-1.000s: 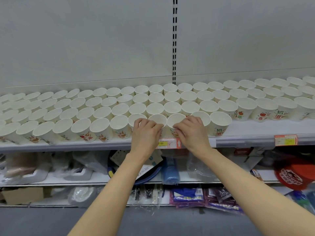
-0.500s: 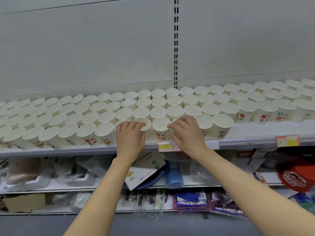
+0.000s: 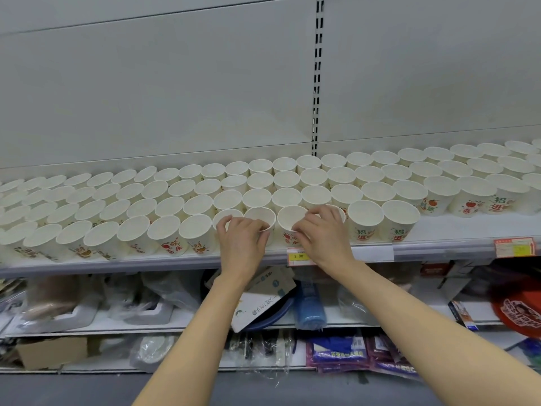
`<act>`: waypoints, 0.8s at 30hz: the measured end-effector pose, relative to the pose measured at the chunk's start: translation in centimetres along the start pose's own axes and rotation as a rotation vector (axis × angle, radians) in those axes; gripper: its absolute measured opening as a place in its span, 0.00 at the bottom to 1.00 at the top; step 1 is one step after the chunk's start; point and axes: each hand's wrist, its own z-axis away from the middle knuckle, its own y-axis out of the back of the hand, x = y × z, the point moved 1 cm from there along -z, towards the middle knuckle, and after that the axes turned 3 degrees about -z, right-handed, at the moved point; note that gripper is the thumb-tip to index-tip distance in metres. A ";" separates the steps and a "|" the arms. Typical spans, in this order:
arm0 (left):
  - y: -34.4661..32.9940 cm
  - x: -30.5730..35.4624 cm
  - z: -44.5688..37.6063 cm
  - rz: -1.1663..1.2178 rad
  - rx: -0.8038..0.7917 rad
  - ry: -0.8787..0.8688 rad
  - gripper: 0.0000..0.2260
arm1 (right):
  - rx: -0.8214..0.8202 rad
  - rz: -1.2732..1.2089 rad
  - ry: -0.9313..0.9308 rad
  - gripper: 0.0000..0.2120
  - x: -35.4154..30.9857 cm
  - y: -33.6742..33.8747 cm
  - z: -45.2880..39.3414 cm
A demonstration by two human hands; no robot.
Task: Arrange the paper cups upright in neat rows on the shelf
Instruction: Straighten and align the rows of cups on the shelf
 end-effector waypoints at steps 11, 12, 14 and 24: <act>-0.4 -0.3 -0.1 0.040 0.015 -0.095 0.05 | 0.007 0.032 0.001 0.04 -0.5 0.1 0.4; -0.3 -0.5 -0.1 0.044 0.019 -0.097 0.05 | -0.004 0.035 -0.006 0.05 -0.5 0.2 0.3; -0.1 -0.6 -0.1 0.056 0.036 -0.116 0.06 | -0.009 0.048 -0.011 0.05 -0.5 0.3 0.3; 1.9 -3.1 1.3 0.191 0.193 -0.170 0.10 | 0.103 0.056 -0.099 0.09 -2.0 2.6 0.9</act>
